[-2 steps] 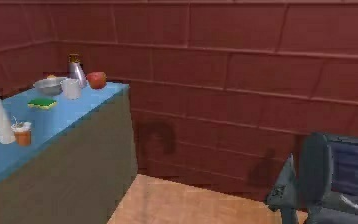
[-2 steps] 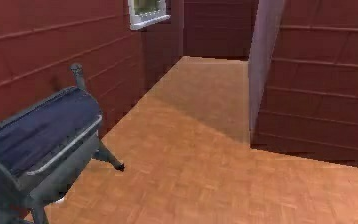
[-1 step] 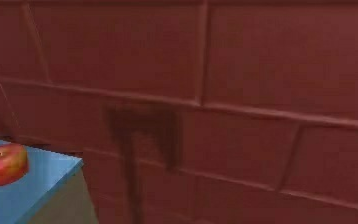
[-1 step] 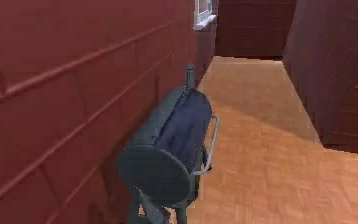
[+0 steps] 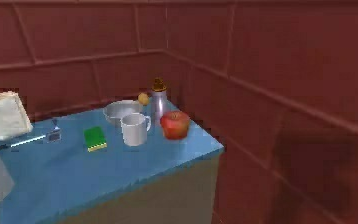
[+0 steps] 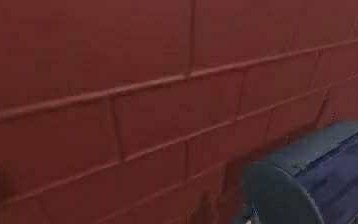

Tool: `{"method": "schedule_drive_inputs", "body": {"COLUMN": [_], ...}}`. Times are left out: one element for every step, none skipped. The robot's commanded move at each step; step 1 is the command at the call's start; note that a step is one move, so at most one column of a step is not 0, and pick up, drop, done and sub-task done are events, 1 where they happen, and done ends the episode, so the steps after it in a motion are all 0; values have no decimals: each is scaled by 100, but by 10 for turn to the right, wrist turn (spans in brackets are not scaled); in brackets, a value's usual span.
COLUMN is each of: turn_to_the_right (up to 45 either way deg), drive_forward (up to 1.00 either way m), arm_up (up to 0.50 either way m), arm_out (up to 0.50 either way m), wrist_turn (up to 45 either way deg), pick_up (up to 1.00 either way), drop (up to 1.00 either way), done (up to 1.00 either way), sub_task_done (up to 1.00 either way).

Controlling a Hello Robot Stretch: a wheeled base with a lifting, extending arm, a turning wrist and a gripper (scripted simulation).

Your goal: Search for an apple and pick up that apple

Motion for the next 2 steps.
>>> {"method": "schedule_drive_inputs", "body": {"turn_to_the_right": [-450,-390], "drive_forward": [0,0], "arm_up": [0,0], "arm_out": [0,0], "wrist_turn": [0,0], "pick_up": [0,0], "drop": [0,0], "done": [0,0], "sub_task_done": [0,0]}}
